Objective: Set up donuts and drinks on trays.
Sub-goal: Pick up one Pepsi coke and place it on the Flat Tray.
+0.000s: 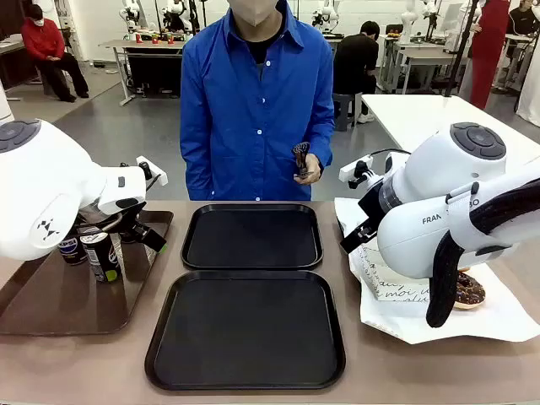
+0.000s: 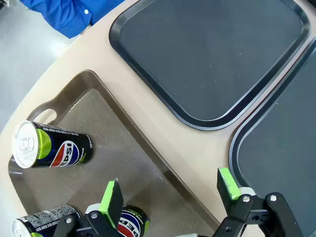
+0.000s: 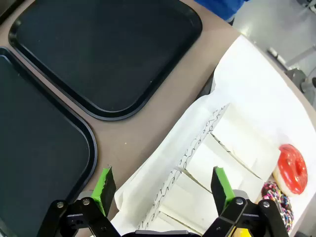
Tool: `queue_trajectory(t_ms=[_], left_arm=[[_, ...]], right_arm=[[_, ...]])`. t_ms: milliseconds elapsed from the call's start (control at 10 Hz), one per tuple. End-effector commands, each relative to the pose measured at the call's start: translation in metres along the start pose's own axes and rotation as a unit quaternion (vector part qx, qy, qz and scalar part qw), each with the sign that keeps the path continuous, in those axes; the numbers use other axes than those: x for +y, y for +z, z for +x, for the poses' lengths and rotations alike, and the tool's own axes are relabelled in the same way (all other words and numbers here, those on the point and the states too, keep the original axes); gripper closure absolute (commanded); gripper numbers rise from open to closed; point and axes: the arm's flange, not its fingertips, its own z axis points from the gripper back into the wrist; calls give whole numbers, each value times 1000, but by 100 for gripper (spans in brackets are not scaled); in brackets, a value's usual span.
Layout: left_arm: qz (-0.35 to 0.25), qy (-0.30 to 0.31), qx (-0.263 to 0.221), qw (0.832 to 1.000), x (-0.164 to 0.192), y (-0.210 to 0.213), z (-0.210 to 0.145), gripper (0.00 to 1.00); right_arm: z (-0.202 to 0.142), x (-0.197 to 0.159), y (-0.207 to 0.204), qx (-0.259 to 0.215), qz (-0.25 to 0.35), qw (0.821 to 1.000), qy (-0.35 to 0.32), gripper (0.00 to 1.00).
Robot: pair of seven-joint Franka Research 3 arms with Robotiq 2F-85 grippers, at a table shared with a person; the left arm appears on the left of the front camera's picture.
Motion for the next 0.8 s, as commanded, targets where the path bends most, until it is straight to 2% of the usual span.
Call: queue_trajectory(t_ms=[0, 700], left_arm=[[0, 0, 0, 1000, 0, 0, 0, 0], [0, 0, 0, 1000, 0, 0, 0, 0]], right_arm=[[0, 0, 0, 0, 0, 1000, 0, 0], [0, 0, 0, 0, 0, 1000, 0, 0]])
